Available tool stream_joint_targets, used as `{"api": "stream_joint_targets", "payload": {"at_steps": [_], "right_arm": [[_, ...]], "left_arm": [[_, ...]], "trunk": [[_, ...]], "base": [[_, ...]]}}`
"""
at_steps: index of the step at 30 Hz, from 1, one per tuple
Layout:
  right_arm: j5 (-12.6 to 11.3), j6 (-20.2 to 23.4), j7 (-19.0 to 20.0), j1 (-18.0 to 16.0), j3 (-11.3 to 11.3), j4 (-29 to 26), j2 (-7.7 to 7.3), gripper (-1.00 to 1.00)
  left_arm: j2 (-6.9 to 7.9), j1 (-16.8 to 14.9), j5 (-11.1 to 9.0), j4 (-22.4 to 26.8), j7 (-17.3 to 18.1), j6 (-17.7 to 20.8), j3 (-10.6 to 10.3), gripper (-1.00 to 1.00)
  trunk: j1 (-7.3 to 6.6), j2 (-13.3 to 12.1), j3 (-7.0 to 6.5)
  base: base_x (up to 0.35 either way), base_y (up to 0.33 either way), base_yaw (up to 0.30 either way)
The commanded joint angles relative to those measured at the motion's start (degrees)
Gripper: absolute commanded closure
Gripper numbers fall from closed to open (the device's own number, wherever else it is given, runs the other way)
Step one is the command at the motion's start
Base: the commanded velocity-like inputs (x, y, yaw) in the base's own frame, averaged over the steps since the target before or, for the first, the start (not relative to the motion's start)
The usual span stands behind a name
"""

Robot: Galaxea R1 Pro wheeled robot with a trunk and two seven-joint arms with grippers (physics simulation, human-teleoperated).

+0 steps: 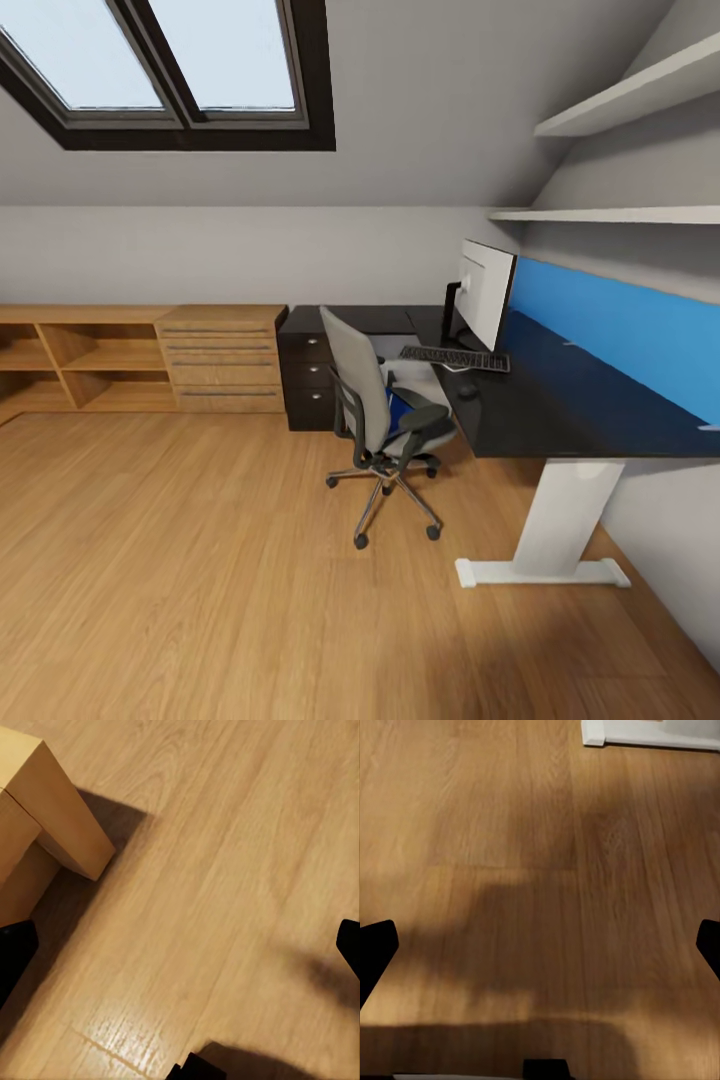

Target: In the bedroom, organize the workspace by keeping the computer under the desk, ensuring the monitor is on the desk, placing the keyboard on the desk next to the monitor, placing the mouse on the desk next to the keyboard, moving the folder from the swivel chair onto the desk next to the mouse, stacking the notebook on top of the folder with the pen on top of the notebook, and positioning the swivel chair next to the desk.

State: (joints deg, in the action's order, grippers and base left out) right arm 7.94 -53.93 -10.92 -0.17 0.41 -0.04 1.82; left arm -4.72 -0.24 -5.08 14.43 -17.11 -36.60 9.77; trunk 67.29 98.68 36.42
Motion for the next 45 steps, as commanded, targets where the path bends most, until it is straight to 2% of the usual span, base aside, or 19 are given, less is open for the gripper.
{"api": "stream_joint_targets", "payload": {"at_steps": [1, 2, 5, 10, 12, 14, 16, 17, 18, 19, 21, 24, 27, 30, 35, 38, 41, 43, 45], "right_arm": [[0.58, -0.04, -0.60, -0.01, 0.03, 0.01, 0.01, -1.00], [0.56, -0.04, -0.60, -0.01, 0.01, 0.04, 0.02, -1.00], [0.26, -0.05, -0.80, -0.03, -0.07, -0.64, 1.28, -1.00], [0.12, -0.11, -0.84, -0.06, -0.08, -7.70, 3.03, -1.00], [-0.03, 0.48, -0.96, -0.15, -0.12, -12.59, 3.75, -1.00], [-1.33, 4.61, -1.02, -2.06, -0.17, -20.28, 4.25, -1.00], [-4.13, 11.46, -1.03, -7.08, -0.21, -25.18, 4.27, -1.00], [-5.02, 13.40, -1.05, -8.89, -0.23, -25.83, 4.27, -1.00], [-9.93, 24.39, -1.66, -19.86, -0.38, -27.39, 4.07, -1.00], [-10.77, 26.55, -1.98, -21.85, -0.40, -27.42, 3.93, -1.00], [-13.35, 35.32, -3.68, -30.00, -0.49, -25.64, 2.84, -1.00], [-16.94, 42.29, -4.94, -42.72, -0.69, -17.85, 1.99, -1.00], [-19.60, 43.97, -5.16, -47.73, -0.74, -14.55, 1.75, -1.00], [-21.09, 44.49, -5.09, -49.55, -0.45, -13.17, 1.85, -1.00], [-21.55, 44.77, -3.71, -50.06, -0.43, -13.04, 1.68, -1.00], [-21.69, 44.96, -2.51, -50.15, -0.48, -13.17, 1.57, -1.00], [-21.82, 45.10, -2.11, -50.18, -0.53, -13.22, 1.54, -1.00], [-21.85, 45.14, -2.04, -50.18, -0.55, -13.23, 1.53, -1.00], [-21.84, 44.99, -1.90, -50.19, -0.53, -13.23, 1.52, -1.00]], "left_arm": [[0.02, -0.02, -0.53, -0.01, 0.19, 0.32, -0.14, -1.00], [0.03, -0.02, -0.51, 0.01, 0.25, 0.89, -0.15, -1.00], [0.02, -0.02, -0.54, 1.75, 0.51, 8.54, -0.23, -1.00], [0.03, -0.08, -0.56, 9.24, 0.32, 13.40, -0.32, -1.00], [-0.02, -0.22, -0.57, 13.17, 0.09, 18.70, -0.35, -1.00], [-0.28, -1.57, -0.62, 19.39, -0.01, 28.52, -0.32, -1.00], [-0.78, -4.08, -0.70, 24.80, 0.13, 38.69, -0.34, -1.00], [-0.91, -5.02, -0.72, 25.72, 0.19, 40.99, -0.33, -1.00], [-1.78, -12.64, -0.78, 27.93, 0.34, 49.88, -0.31, -1.00], [-1.96, -14.29, -0.79, 27.87, 0.35, 50.99, -0.32, -1.00], [-2.30, -21.19, -0.83, 25.23, 0.38, 53.87, -0.32, -1.00], [-2.57, -29.65, -0.87, 20.63, 0.43, 55.24, -0.19, -1.00], [-2.64, -31.89, -0.83, 19.48, 0.45, 55.24, -0.01, -1.00], [-2.67, -32.70, -0.82, 19.85, 0.63, 53.67, -0.02, -1.00], [-3.17, -32.66, -0.71, 25.61, 0.73, 51.40, -0.11, -1.00], [-3.83, -29.40, -0.66, 34.27, 0.75, 51.30, -0.30, -1.00], [-4.07, -21.95, -0.64, 49.21, 0.76, 52.97, -2.60, -1.00], [-4.08, -18.28, -0.64, 56.01, 0.76, 54.94, -4.27, -1.00], [-4.02, -11.67, -0.64, 67.61, 0.71, 60.52, -7.16, -1.00]], "trunk": [[0.22, 0.44, 0.24], [0.44, 0.84, 0.42], [1.10, 2.04, 0.95], [2.20, 4.05, 1.85], [2.64, 4.85, 2.21], [3.08, 5.65, 2.57], [3.52, 6.46, 2.93], [3.74, 6.86, 3.11], [3.96, 7.26, 3.29], [4.17, 7.66, 3.47], [4.61, 8.46, 3.83], [5.27, 9.66, 4.37], [5.93, 10.87, 4.90], [6.59, 12.07, 5.44], [7.69, 14.08, 6.34], [8.35, 15.28, 6.88], [9.01, 16.48, 7.42], [9.45, 17.28, 7.78], [9.89, 18.09, 8.14]], "base": [[0.000, 0.000, 0.000], [0.000, 0.000, 0.000], [0.000, 0.000, 0.000], [0.000, 0.000, 0.000], [0.000, 0.000, 0.000], [0.000, 0.000, 0.000], [0.000, 0.000, 0.000], [0.000, 0.000, 0.000], [0.000, 0.000, 0.000], [0.000, 0.000, 0.000], [0.000, 0.000, 0.000], [0.000, 0.000, 0.000], [0.000, 0.000, 0.000], [0.000, 0.000, 0.000], [0.000, 0.000, 0.000], [0.000, 0.000, 0.000], [0.000, 0.000, 0.000], [0.000, 0.000, 0.000], [0.000, 0.000, 0.000]]}}
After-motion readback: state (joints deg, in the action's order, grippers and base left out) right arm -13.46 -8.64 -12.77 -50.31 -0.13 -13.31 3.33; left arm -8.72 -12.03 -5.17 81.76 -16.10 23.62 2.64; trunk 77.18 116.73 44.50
